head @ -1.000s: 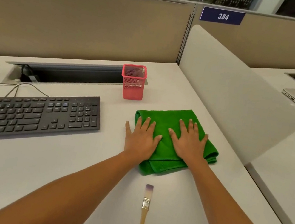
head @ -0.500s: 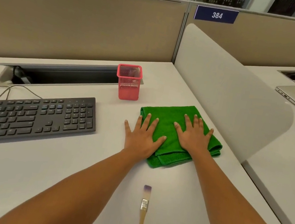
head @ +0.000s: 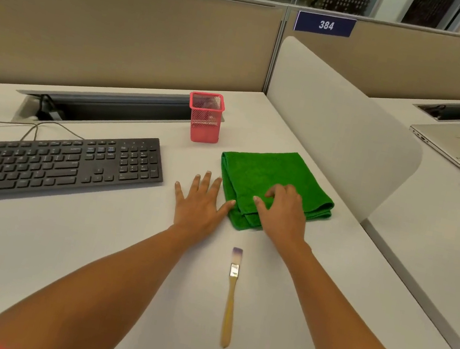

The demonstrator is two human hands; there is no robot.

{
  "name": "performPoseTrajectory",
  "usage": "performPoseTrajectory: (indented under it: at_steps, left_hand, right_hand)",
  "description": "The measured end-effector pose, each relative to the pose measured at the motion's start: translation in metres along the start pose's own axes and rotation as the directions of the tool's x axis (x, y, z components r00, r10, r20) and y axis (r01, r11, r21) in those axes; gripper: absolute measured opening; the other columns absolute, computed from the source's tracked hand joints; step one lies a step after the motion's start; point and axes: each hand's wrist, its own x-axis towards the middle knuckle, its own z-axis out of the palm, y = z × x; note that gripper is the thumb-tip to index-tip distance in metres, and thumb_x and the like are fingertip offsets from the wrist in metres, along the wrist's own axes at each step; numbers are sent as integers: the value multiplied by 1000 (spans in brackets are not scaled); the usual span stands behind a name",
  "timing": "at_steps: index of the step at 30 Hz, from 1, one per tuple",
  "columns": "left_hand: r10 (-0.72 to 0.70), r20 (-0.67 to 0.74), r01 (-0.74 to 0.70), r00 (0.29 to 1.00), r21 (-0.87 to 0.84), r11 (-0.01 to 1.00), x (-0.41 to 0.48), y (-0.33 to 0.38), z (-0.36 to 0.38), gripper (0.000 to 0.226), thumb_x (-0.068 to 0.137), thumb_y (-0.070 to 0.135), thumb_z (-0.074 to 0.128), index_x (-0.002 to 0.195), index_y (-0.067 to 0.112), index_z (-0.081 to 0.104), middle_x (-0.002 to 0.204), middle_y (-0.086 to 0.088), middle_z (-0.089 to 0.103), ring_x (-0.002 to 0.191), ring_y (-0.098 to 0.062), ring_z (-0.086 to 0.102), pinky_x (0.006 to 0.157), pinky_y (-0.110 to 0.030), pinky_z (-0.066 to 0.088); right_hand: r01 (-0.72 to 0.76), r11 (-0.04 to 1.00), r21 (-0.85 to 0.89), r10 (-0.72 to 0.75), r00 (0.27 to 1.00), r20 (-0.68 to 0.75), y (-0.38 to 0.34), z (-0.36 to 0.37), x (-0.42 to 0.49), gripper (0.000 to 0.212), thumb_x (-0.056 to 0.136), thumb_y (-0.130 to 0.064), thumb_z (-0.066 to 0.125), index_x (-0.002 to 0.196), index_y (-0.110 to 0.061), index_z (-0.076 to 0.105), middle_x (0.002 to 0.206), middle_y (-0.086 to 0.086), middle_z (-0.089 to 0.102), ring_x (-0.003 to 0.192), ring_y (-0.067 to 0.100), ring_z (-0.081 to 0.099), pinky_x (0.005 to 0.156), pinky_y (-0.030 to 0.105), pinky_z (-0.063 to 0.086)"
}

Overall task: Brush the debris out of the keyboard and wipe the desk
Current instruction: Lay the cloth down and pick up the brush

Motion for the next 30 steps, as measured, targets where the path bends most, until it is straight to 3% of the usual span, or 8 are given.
performPoseTrajectory:
  at_steps: [3, 6, 10, 14, 19, 22, 25, 30]
  left_hand:
    - [-13, -25, 14, 1000, 18, 1000, -11, -8, -6, 68, 95, 60, 20, 152, 24, 8, 160, 0, 0, 147, -19, -1, 114, -54, -3]
    - [-38, -39, 39, 999, 27, 999, -22, -17, -11, 67, 96, 59, 21, 152, 24, 10, 160, 0, 1, 147, -18, -1, 114, -54, -4]
    - [-63, -47, 65, 997, 55, 996, -33, -32, -17, 67, 96, 59, 21, 151, 22, 11, 160, -1, 2, 147, -19, -2, 114, -56, -4]
    - [-86, -55, 89, 995, 61, 994, -39, -43, -22, 67, 96, 59, 22, 151, 21, 13, 160, -2, 2, 147, -20, -3, 113, -56, -4]
    - [-116, -74, 121, 990, 64, 991, -39, -55, -26, 67, 97, 57, 24, 151, 18, 15, 160, -3, 3, 147, -20, -3, 113, -57, -3]
    - [-135, -95, 141, 986, 63, 988, -37, -63, -29, 66, 97, 56, 25, 150, 17, 16, 160, -3, 5, 147, -20, -1, 113, -57, -1]
    - [-157, -118, 166, 981, 67, 984, -31, -72, -34, 65, 98, 55, 25, 149, 17, 18, 160, -3, 6, 147, -19, 0, 113, -56, 0]
    - [-197, -156, 209, 968, 66, 976, -17, -89, -41, 66, 98, 55, 25, 151, 17, 15, 160, -3, 6, 147, -20, -1, 114, -55, 0]
  right_hand:
    - [-114, 991, 68, 94, 964, 248, -12, -6, -23, 34, 83, -44, 64, 85, -12, 52, 79, 1, 51, 79, 18, 51, 64, 27, 36]
    - [-155, 986, -55, 163, 882, 442, -23, -7, -39, 46, 72, -50, 73, 85, -12, 51, 77, 1, 53, 75, 20, 52, 57, 27, 37]
    - [-173, 983, -52, 178, 871, 459, -33, -9, -52, 43, 71, -33, 79, 97, -9, 55, 102, 9, 64, 89, 24, 62, 68, 29, 46]
    - [-189, 981, -44, 189, 874, 448, -40, -8, -53, 37, 75, -20, 76, 103, -4, 61, 108, 11, 66, 99, 25, 64, 85, 33, 53]
    - [-252, 967, -27, 232, 838, 495, -46, 6, -43, 30, 75, -17, 71, 100, -1, 66, 106, 11, 69, 89, 20, 64, 81, 29, 54]
    - [-310, 945, 104, 228, 854, 468, -54, 7, -32, 23, 76, -16, 69, 92, 1, 67, 95, 10, 69, 90, 22, 66, 84, 32, 56]
    - [-323, 857, 401, 174, 915, 365, -69, 1, -14, 3, 75, -3, 66, 73, -5, 65, 78, 9, 65, 72, 23, 65, 82, 38, 57]
    - [-104, 743, 662, 102, 994, 42, -101, -14, 32, 12, 77, 1, 64, 87, -2, 70, 76, 4, 63, 71, 16, 59, 76, 28, 54]
